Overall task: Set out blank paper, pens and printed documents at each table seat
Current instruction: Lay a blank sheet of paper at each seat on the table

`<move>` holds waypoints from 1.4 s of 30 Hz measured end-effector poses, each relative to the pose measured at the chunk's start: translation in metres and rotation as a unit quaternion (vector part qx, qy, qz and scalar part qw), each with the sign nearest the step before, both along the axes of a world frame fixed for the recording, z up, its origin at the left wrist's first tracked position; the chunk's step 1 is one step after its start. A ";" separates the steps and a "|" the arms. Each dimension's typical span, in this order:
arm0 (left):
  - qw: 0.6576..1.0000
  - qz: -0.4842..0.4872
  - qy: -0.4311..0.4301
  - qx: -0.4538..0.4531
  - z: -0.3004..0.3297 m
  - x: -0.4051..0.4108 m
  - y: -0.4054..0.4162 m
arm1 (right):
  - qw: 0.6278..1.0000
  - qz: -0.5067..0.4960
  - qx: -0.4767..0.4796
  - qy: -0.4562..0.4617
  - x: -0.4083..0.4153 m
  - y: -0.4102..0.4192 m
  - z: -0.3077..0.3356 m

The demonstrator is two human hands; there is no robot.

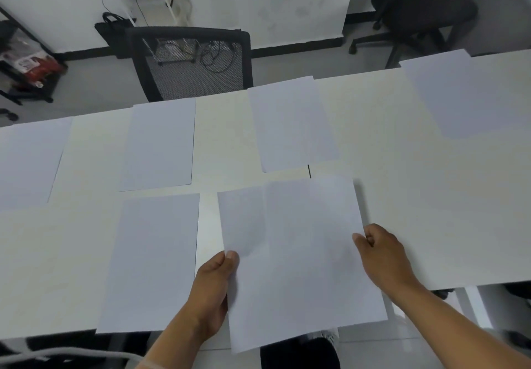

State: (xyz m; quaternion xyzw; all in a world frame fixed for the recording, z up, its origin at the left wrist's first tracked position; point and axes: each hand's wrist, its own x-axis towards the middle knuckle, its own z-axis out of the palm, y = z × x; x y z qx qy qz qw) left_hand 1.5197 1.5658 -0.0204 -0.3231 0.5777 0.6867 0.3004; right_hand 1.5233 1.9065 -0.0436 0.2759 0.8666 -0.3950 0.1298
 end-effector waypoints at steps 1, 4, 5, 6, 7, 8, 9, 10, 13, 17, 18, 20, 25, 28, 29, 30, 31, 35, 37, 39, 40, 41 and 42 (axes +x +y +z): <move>1.000 0.005 -0.001 0.000 0.000 0.001 -0.001 | 1.000 -0.002 0.012 -0.003 -0.001 0.003 -0.001; 1.000 0.007 -0.002 -0.013 0.003 0.000 -0.006 | 0.999 -0.015 0.042 -0.010 -0.006 0.011 -0.003; 1.000 0.005 -0.003 -0.018 0.004 -0.002 -0.007 | 0.999 -0.022 0.046 -0.014 -0.007 0.013 -0.003; 1.000 0.004 -0.003 -0.020 0.006 -0.003 -0.009 | 0.998 -0.027 0.049 -0.020 -0.009 0.016 -0.003; 1.000 0.005 -0.002 -0.020 0.008 -0.005 -0.011 | 0.998 -0.029 0.051 -0.027 -0.011 0.017 -0.003; 1.000 0.007 -0.001 -0.020 0.009 -0.007 -0.012 | 0.997 -0.030 0.056 -0.036 -0.013 0.019 -0.003; 1.000 0.010 0.001 -0.021 0.010 -0.008 -0.014 | 0.997 -0.032 0.060 -0.044 -0.014 0.021 -0.004; 1.000 0.013 0.003 -0.022 0.011 -0.010 -0.016 | 0.996 -0.035 0.064 -0.052 -0.016 0.022 -0.005; 0.999 0.019 0.006 -0.029 0.011 -0.013 -0.020 | 0.994 -0.036 0.077 -0.070 -0.019 0.026 -0.009; 0.999 0.037 0.009 -0.027 0.011 -0.015 -0.028 | 0.992 -0.030 0.096 -0.076 -0.021 0.029 -0.012; 0.999 0.041 0.009 -0.024 0.012 -0.015 -0.030 | 0.991 -0.029 0.102 -0.078 -0.021 0.029 -0.012; 0.999 0.049 0.006 -0.020 0.013 -0.016 -0.034 | 0.991 -0.026 0.109 -0.080 -0.022 0.029 -0.012; 0.998 0.058 0.002 -0.016 0.014 -0.013 -0.043 | 0.989 -0.027 0.124 -0.076 -0.024 0.030 -0.010; 0.998 0.061 -0.004 -0.018 0.015 -0.011 -0.047 | 0.989 -0.022 0.131 -0.070 -0.024 0.030 -0.009; 0.998 0.063 -0.004 -0.018 0.016 -0.011 -0.047 | 0.989 -0.019 0.132 -0.070 -0.024 0.030 -0.008; 0.998 0.063 -0.005 -0.018 0.016 -0.010 -0.047 | 0.988 -0.015 0.134 -0.071 -0.025 0.029 -0.008; 0.998 0.061 -0.006 -0.018 0.017 -0.010 -0.046 | 0.988 -0.010 0.136 -0.073 -0.025 0.028 -0.008; 0.998 0.054 -0.010 -0.009 0.020 -0.008 -0.045 | 0.987 -0.006 0.141 -0.076 -0.025 0.023 -0.008; 0.999 0.049 -0.013 -0.004 0.022 -0.008 -0.044 | 0.987 -0.012 0.144 -0.076 -0.025 0.023 -0.008; 0.999 0.042 -0.016 -0.003 0.023 -0.008 -0.043 | 0.985 -0.022 0.150 -0.080 -0.025 0.022 -0.008; 0.999 0.039 -0.017 -0.003 0.024 -0.008 -0.042 | 0.985 -0.027 0.150 -0.083 -0.024 0.022 -0.008; 0.999 0.036 -0.018 -0.005 0.024 -0.008 -0.042 | 0.984 -0.029 0.150 -0.086 -0.024 0.022 -0.008; 0.999 0.034 -0.018 -0.005 0.024 -0.008 -0.041 | 0.984 -0.030 0.150 -0.088 -0.023 0.022 -0.009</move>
